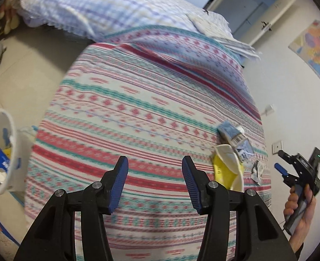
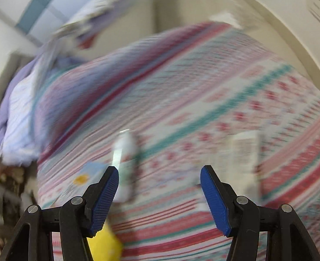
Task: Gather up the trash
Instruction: 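Grasp the white milk carton with left gripper while right gripper grasps torn white wrapper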
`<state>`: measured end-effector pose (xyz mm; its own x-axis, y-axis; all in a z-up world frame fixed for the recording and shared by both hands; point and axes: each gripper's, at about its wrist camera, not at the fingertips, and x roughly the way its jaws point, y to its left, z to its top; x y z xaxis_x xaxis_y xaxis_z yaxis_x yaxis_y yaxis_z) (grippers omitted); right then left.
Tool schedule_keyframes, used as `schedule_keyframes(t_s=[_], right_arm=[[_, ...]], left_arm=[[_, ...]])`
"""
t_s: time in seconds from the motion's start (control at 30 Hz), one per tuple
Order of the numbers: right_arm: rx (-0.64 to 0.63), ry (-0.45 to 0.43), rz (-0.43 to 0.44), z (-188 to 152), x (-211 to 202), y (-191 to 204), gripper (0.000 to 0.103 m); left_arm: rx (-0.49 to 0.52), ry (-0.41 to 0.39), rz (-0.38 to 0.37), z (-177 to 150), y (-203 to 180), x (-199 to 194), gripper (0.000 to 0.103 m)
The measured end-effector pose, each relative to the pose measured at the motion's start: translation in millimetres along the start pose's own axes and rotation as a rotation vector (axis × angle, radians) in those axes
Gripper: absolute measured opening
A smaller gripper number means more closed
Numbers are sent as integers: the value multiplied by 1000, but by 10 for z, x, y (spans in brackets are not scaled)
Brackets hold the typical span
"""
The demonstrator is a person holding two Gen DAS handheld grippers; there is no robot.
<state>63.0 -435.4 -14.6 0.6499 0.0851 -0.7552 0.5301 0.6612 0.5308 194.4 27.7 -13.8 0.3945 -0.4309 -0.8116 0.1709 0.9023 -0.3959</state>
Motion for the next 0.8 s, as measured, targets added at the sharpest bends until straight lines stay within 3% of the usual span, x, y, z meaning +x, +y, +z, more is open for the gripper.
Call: schedule_keyframes(t_s=[0.27, 0.5, 0.57, 0.63, 0.67, 0.8], right_arm=[[177, 87, -35, -7, 177, -472, 67], [223, 153, -176, -41, 333, -739, 67], [207, 224, -122, -123, 489, -691, 67], [140, 214, -155, -151, 514, -574, 55], [127, 205, -162, -155, 512, -555, 26], [211, 168, -91, -149, 412, -668, 13]], left_arm=[[77, -14, -24, 101, -638, 311, 55], [133, -9, 10, 90, -967, 466, 55], [148, -31, 22, 60, -1100, 477, 55], [190, -42, 21, 29, -1226, 485, 64], [206, -51, 25, 19, -1284, 489, 66], [247, -77, 33, -2, -1451, 490, 68]])
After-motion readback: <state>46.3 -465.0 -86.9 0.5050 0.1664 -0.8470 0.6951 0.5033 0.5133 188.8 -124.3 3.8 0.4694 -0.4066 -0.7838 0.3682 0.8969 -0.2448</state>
